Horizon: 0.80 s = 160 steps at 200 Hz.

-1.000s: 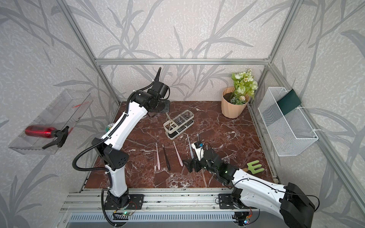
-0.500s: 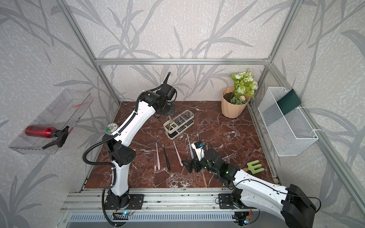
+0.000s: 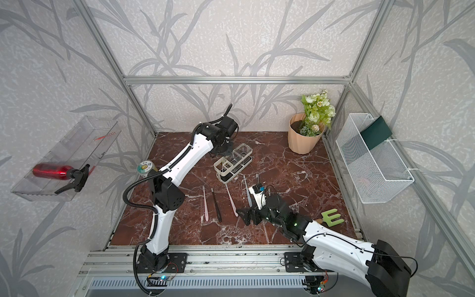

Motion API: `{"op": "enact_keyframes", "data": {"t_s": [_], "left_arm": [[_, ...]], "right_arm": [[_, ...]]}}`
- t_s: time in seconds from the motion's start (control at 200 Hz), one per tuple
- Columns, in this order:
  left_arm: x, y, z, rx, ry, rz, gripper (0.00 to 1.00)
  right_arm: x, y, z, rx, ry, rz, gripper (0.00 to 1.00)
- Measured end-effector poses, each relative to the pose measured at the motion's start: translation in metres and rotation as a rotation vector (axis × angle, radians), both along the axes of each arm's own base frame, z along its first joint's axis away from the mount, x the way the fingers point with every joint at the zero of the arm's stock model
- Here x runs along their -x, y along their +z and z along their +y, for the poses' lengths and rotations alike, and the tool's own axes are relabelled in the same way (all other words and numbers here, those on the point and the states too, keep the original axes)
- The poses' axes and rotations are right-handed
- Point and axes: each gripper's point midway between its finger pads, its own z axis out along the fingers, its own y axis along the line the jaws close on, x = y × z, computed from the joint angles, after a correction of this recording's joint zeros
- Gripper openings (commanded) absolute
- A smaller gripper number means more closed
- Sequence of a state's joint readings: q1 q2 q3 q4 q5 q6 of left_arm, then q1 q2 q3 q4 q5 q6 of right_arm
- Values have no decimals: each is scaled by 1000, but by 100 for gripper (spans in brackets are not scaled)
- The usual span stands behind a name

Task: Place the toothbrush into the toothbrush holder
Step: Place the toothbrush in the toothbrush holder.

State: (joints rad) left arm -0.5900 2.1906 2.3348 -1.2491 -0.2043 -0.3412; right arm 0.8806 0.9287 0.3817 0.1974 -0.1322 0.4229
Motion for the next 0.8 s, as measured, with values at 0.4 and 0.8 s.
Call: {"op": "enact_keyframes", "data": {"t_s": [0.4,0.8], "left_arm": [[-3,-18,-2,-3,18,4,0],[-2,-16,-1,32,57,-34,0]], "right_arm": [[1,-4,1,9,7,12,98],[1,-4,2,6,10,11,98]]}}
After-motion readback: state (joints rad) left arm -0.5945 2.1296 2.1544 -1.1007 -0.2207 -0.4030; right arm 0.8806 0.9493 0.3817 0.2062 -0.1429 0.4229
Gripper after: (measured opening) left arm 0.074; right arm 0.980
